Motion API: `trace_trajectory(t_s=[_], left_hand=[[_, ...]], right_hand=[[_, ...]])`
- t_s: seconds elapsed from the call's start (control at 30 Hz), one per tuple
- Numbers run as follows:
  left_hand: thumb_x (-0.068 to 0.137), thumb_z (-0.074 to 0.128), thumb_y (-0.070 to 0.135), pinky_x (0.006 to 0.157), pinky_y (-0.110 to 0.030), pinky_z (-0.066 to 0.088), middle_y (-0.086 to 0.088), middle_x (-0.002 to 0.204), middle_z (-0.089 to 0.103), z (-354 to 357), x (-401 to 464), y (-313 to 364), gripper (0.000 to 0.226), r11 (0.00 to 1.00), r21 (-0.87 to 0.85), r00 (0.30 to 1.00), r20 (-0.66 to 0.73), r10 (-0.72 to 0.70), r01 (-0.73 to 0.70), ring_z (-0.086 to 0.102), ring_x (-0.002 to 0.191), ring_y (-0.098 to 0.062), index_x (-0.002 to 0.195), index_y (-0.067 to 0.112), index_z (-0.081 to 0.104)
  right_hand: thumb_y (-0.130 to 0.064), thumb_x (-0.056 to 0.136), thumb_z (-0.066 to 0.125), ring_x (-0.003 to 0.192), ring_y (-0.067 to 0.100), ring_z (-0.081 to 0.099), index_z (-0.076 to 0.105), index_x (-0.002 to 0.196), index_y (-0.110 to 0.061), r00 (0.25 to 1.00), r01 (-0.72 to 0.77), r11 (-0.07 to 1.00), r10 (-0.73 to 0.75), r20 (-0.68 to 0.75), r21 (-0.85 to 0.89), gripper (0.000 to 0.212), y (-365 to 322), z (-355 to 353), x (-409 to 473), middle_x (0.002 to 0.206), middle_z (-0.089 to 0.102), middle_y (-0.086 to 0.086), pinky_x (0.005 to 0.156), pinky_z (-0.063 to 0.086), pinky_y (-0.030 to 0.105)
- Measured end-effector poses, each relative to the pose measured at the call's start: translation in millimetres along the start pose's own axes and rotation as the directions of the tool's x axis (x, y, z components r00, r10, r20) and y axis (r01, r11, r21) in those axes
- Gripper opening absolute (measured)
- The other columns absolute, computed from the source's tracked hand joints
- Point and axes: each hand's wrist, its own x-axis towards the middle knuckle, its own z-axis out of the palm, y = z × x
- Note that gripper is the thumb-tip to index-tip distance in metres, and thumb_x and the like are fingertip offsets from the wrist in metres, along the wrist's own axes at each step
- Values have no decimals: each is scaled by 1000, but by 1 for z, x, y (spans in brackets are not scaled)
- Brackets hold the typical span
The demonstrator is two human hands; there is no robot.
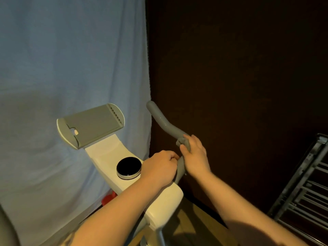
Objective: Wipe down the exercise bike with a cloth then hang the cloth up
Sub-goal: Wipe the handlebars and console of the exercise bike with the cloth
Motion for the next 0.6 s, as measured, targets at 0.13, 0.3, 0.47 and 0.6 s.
trace_trajectory(t_s=[0.13, 0.3, 0.47, 0.6], left_hand=[[100, 35, 31, 82, -36, 52, 11, 118, 64, 0, 2, 0, 33, 1000, -15, 1000, -5, -11, 11, 58, 102, -14, 116, 41, 62], [100, 35, 30, 81, -36, 51, 11, 114, 64, -1, 1, 0, 33, 1000, -11, 1000, -3, -8, 8, 58, 98, -13, 116, 41, 61], [99, 36, 33, 83, -37, 52, 10, 119, 64, 0, 2, -1, 32, 1000, -1, 1000, 1, -3, 3, 58, 102, -15, 117, 41, 61], [99, 36, 34, 82, -36, 50, 10, 120, 63, -1, 0, -1, 33, 1000, 3, 1000, 10, 10, -10, 58, 103, -15, 120, 40, 60]], right_hand=[[-25, 102, 43, 130, 22, 44, 41, 143, -24, 997, -79, 986, 76, 28, 147, 41, -10, -11, 36, 148, 40, 5, 106, 37, 35], [-28, 103, 40, 144, 21, 21, 39, 145, -30, 999, 28, 993, -32, -35, -112, 42, -3, 4, 5, 158, 24, -3, 113, 25, 36], [-29, 102, 40, 137, 23, 34, 38, 146, -31, 1000, -31, 998, 32, 0, -61, 43, -11, -2, 28, 154, 31, -1, 109, 31, 37], [-29, 103, 41, 143, 20, 23, 37, 147, -32, 995, 97, 991, -94, 35, -90, 44, 6, -4, 11, 157, 25, -3, 113, 23, 34]])
